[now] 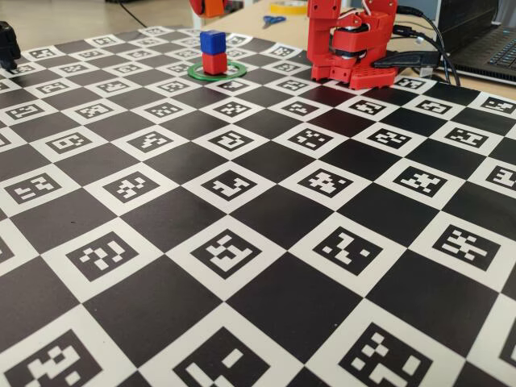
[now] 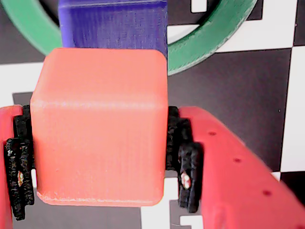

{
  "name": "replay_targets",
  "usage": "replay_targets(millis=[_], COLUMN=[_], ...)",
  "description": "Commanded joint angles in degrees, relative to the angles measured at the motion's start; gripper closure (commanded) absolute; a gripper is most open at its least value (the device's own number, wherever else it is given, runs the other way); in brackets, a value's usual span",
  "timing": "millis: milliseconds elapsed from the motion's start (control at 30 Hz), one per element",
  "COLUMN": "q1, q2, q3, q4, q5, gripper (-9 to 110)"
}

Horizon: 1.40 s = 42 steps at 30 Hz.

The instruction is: Grab the red cube then put it in the green circle then put the blue cube on top and finally the orange cube on top

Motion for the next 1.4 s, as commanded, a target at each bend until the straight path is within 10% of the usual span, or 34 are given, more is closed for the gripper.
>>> replay_targets(millis=[0,1367], q1=[0.44,1.67], q2=[5.62,6.24], q3=[0.79,4.75], q4=[-2.02,-6.42], q5=[-0.35,-1.67], gripper=[99,99])
